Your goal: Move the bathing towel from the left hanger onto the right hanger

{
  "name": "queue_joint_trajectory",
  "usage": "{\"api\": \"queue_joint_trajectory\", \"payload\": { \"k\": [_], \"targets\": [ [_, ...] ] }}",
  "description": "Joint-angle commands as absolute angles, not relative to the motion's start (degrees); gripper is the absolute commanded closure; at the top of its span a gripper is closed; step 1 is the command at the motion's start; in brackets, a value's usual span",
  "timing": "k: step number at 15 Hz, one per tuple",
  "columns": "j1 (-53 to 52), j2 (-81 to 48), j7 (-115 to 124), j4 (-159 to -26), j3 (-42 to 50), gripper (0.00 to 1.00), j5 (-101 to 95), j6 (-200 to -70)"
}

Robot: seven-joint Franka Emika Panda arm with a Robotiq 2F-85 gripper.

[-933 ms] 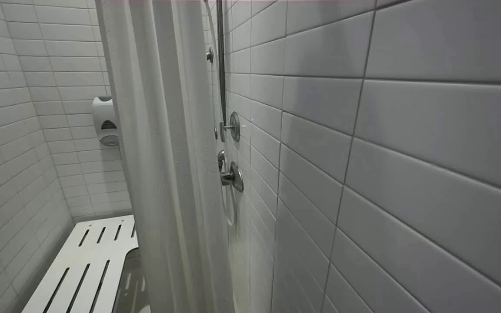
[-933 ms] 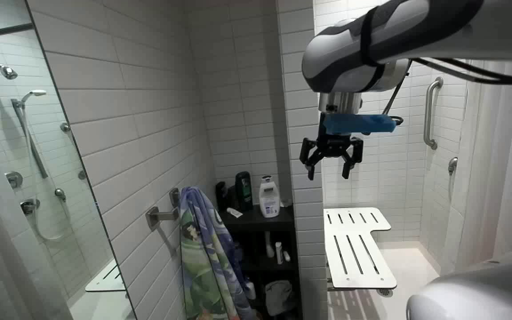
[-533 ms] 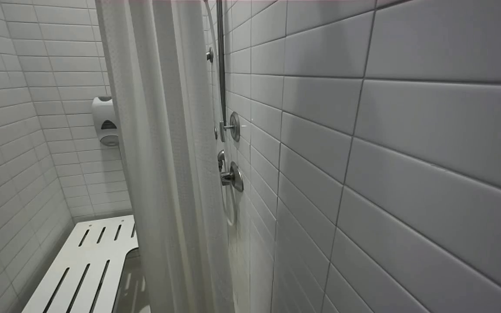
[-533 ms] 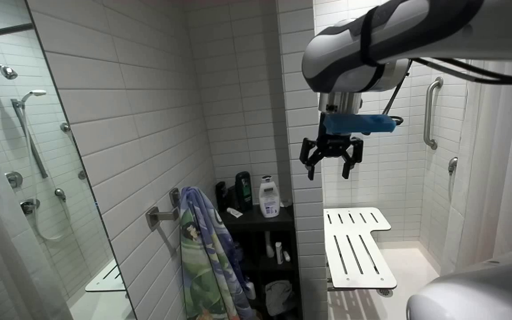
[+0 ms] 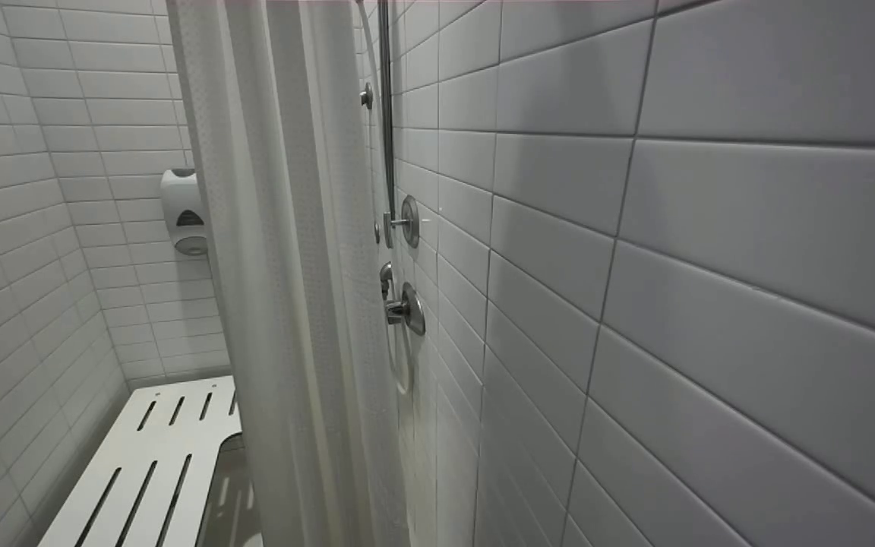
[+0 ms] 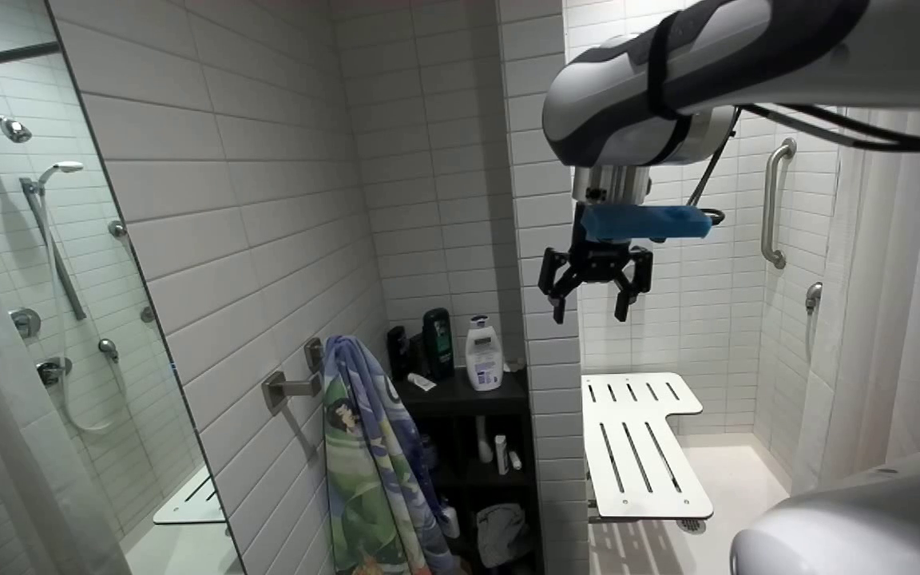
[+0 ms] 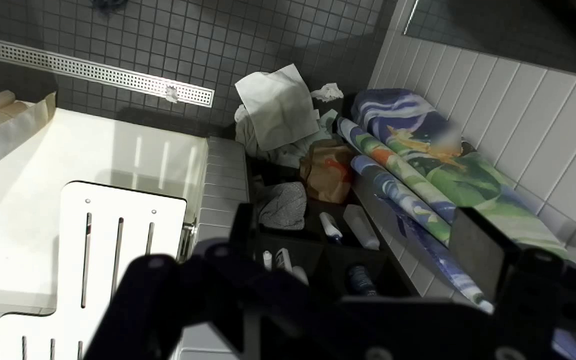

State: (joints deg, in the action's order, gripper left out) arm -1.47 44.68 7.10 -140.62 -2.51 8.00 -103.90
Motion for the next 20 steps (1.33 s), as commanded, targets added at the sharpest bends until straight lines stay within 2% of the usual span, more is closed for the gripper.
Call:
{"api": "queue_joint_trajectory", "payload": {
  "k": [1,12,20],
  "targets": [
    [-1.2,44.6,6.9,-140.5,-2.7,0.00,8.1,-103.8],
    [-1.3,44.6,7.0,-140.5,-3.0,0.00,8.1,-103.8],
    [-6.6,43.0,6.5,-141.3,-7.6,0.00,10.8,-104.4]
  ]
}}
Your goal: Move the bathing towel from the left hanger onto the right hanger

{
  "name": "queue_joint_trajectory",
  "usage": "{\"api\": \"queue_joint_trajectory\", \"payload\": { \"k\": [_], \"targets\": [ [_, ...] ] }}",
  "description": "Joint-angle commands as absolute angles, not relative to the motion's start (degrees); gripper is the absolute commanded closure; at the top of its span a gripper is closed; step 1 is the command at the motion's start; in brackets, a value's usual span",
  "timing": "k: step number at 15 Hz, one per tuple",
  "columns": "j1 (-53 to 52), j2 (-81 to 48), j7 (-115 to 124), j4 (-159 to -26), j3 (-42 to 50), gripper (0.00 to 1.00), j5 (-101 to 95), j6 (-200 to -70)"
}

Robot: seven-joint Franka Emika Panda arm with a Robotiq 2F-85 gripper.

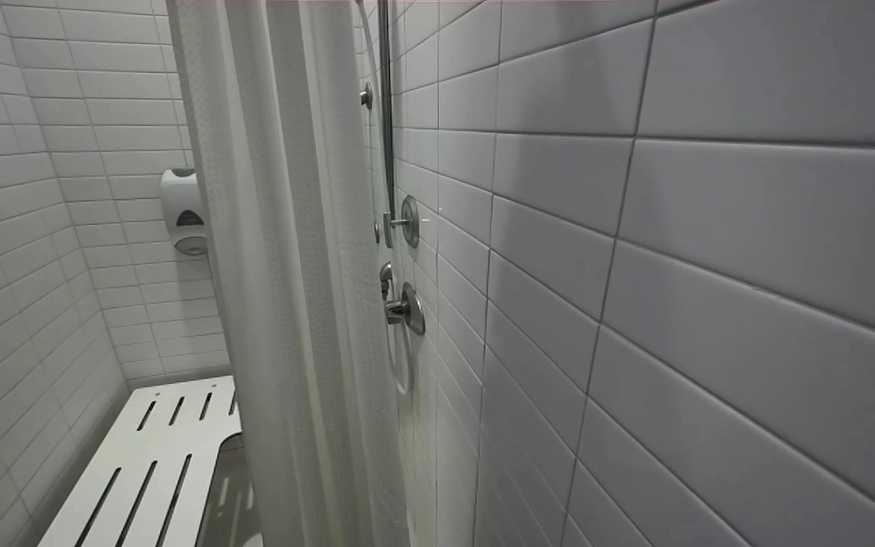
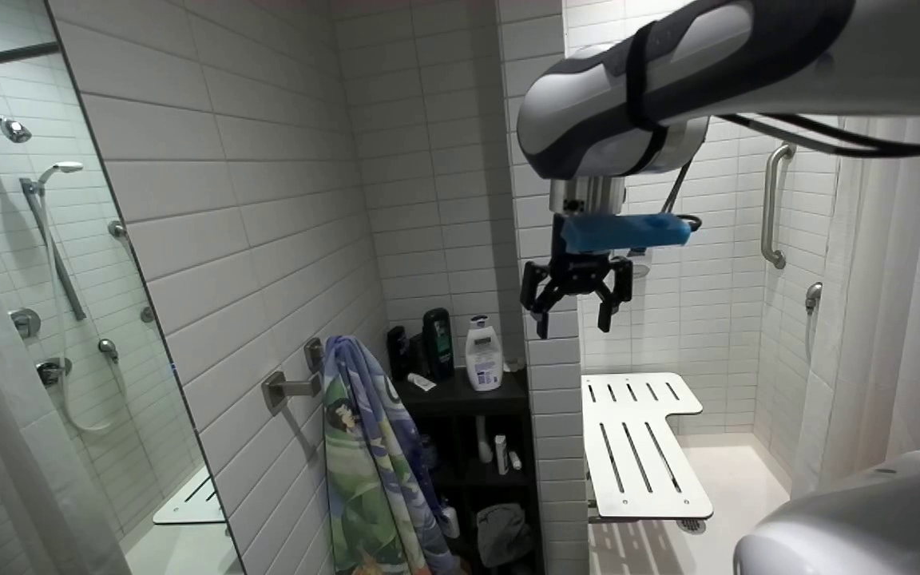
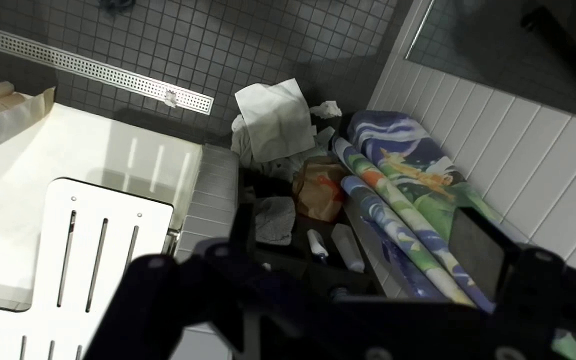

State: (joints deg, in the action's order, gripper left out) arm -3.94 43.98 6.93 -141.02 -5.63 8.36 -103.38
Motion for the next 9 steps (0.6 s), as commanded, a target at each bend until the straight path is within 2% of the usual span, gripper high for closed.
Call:
{"api": "queue_joint_trajectory", "payload": {
  "k": [1,5,9],
  "targets": [
    [-7.9,42.8,6.5,-141.6,-8.7,0.00,11.9,-105.9],
    [-12.1,40.4,9.4,-142.7,-14.1,0.00,18.0,-115.0],
    [-11.4,36.5,19.5,-143.4,-22.9,0.00,15.9,-130.3]
  ]
}}
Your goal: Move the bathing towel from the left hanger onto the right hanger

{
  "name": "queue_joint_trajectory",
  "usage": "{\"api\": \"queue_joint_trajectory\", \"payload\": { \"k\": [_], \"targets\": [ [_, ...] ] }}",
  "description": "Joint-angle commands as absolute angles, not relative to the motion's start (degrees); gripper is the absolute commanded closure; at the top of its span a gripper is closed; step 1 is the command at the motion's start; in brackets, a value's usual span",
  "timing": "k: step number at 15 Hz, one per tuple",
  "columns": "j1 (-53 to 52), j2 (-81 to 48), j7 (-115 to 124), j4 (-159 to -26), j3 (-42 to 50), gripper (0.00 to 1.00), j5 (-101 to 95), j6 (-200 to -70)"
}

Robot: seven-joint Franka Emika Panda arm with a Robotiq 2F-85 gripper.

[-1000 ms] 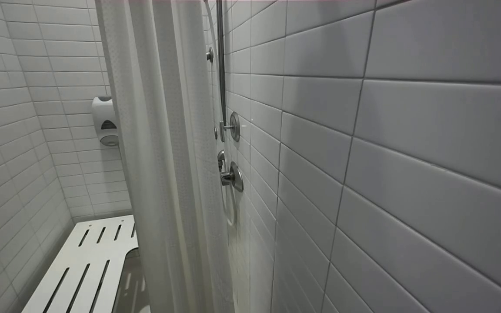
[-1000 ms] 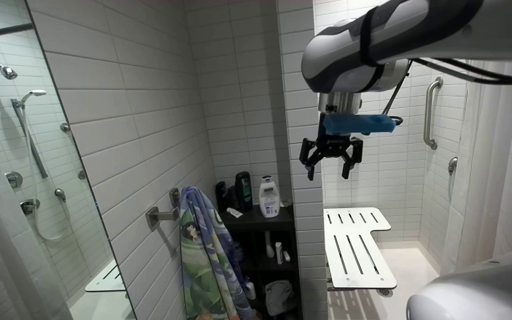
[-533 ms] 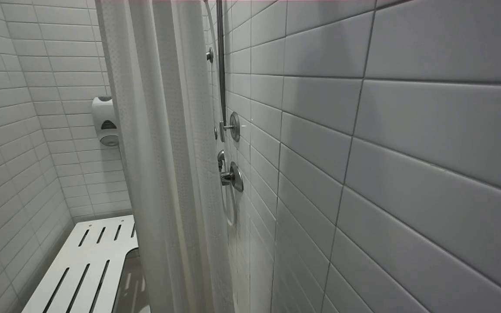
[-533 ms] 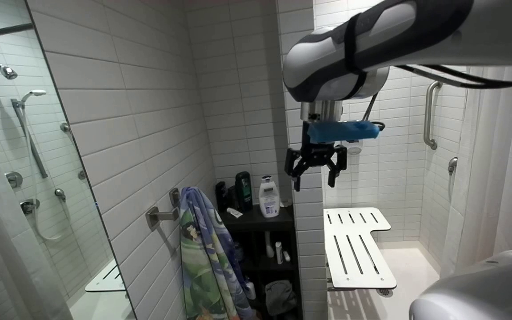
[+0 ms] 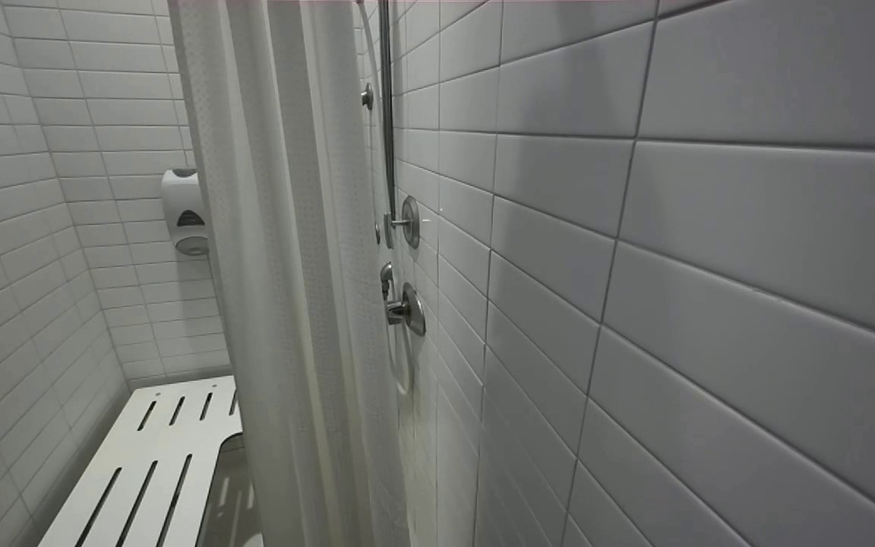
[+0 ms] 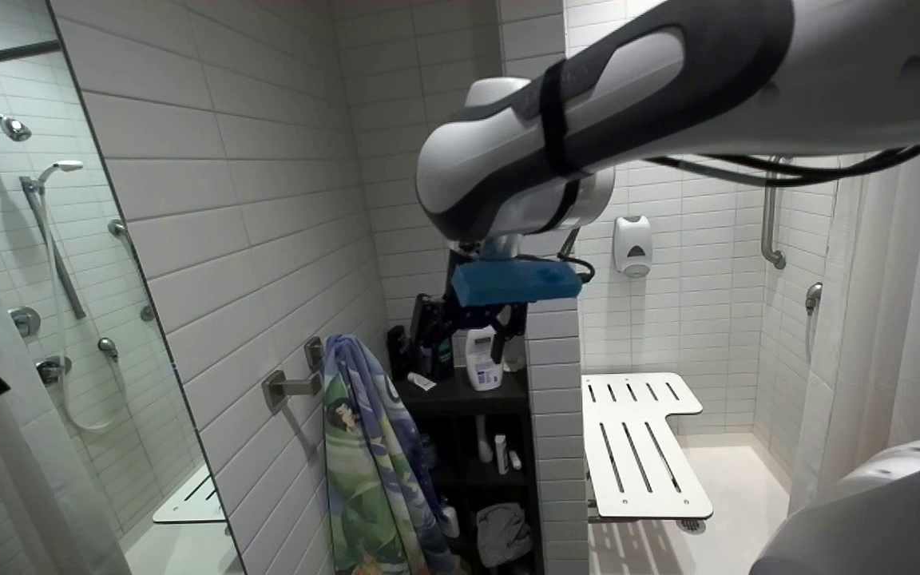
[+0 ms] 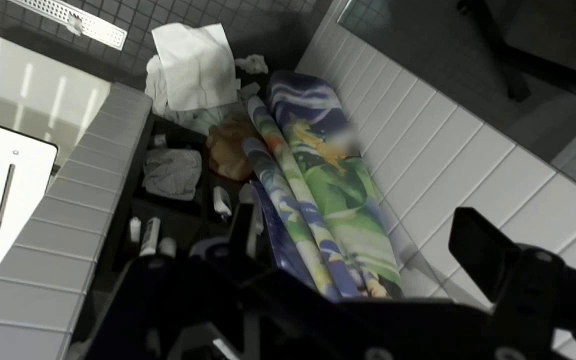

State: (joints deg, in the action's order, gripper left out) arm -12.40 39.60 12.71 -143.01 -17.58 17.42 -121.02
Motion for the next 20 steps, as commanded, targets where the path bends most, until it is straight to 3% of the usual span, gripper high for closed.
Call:
{"api": "queue_joint_trajectory", "payload": {
  "k": [1,2,13,20],
  "targets": [
    [-11.0,35.7,21.8,-143.1,-24.8,0.00,14.1,-132.5],
    [-13.3,37.3,18.5,-143.3,-20.8,0.00,15.3,-128.4],
    [-12.8,35.3,21.8,-143.2,-23.3,0.00,13.7,-132.0],
    [-15.4,27.5,20.5,-142.3,-22.9,0.00,15.9,-139.9]
  ]
}}
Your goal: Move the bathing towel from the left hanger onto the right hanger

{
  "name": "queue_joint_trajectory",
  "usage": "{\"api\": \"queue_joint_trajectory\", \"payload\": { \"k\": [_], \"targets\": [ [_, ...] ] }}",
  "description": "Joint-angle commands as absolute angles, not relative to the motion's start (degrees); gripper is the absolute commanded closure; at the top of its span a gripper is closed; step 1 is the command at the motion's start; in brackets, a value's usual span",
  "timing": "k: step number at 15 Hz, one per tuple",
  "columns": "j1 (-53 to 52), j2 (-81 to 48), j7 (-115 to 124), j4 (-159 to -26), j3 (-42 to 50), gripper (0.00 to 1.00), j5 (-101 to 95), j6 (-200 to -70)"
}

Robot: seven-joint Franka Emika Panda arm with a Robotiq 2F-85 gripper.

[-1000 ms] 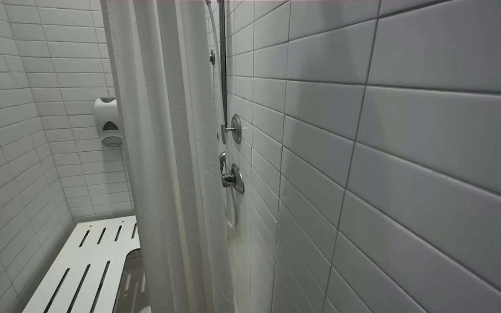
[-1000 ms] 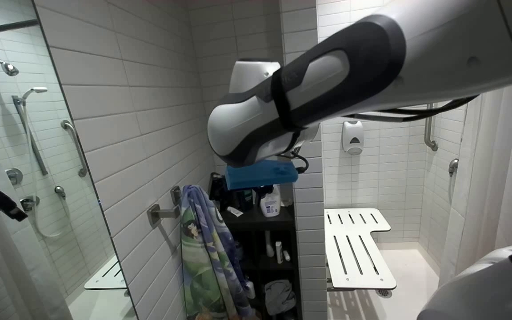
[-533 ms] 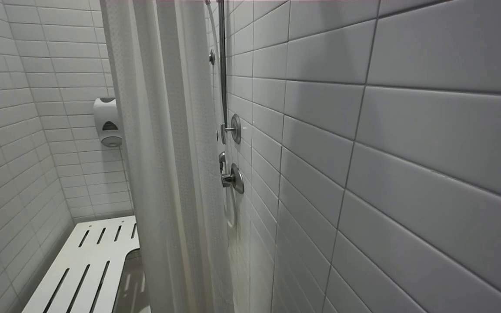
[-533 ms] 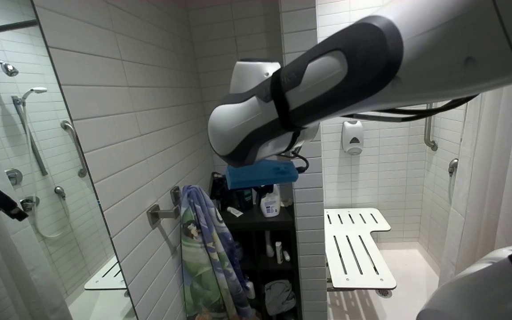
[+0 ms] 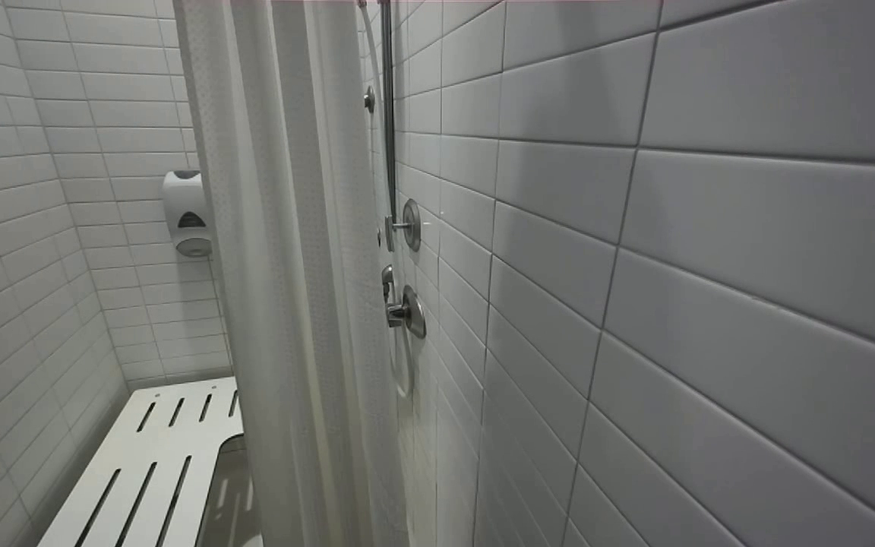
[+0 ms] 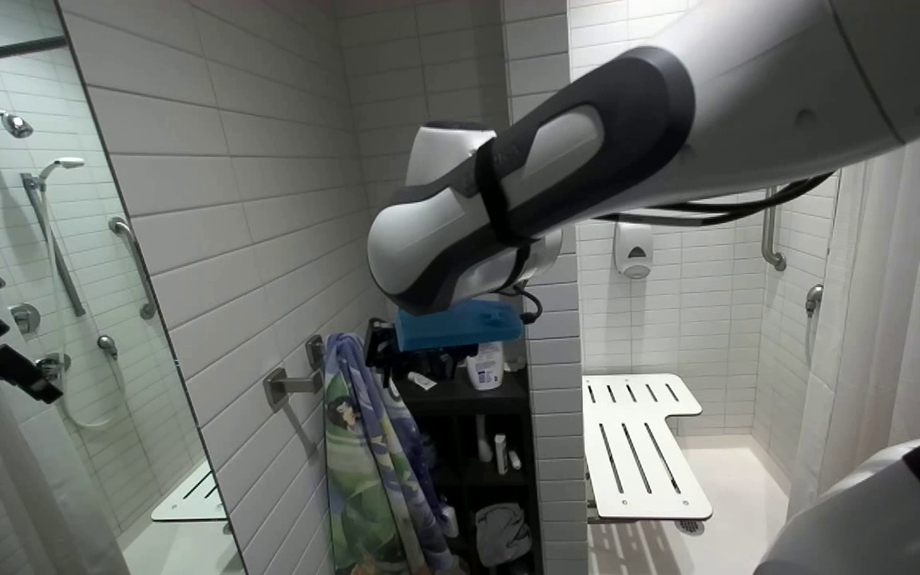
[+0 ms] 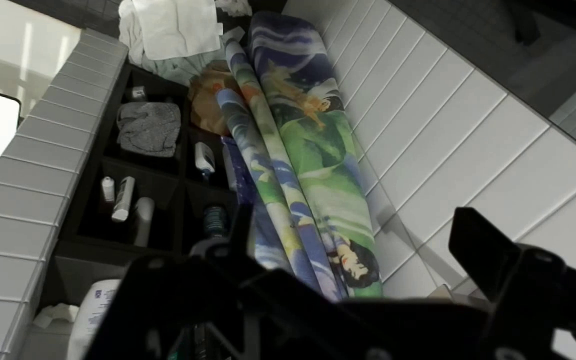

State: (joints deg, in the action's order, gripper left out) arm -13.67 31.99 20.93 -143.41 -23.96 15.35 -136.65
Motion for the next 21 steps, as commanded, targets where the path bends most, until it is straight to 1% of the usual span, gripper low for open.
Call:
{"api": "queue_joint_trajectory", "payload": {
  "k": [1,6,13,21],
  "targets": [
    [-15.6,26.2,20.5,-141.9,-22.7,0.00,15.9,-140.6],
    [-15.5,20.1,20.6,-139.2,-22.6,0.00,14.9,-144.6],
    [-14.1,10.3,22.7,-132.2,-23.5,0.00,9.8,-150.2],
    [-14.4,0.2,27.8,-120.2,-21.9,0.00,1.3,-149.5]
  ]
}}
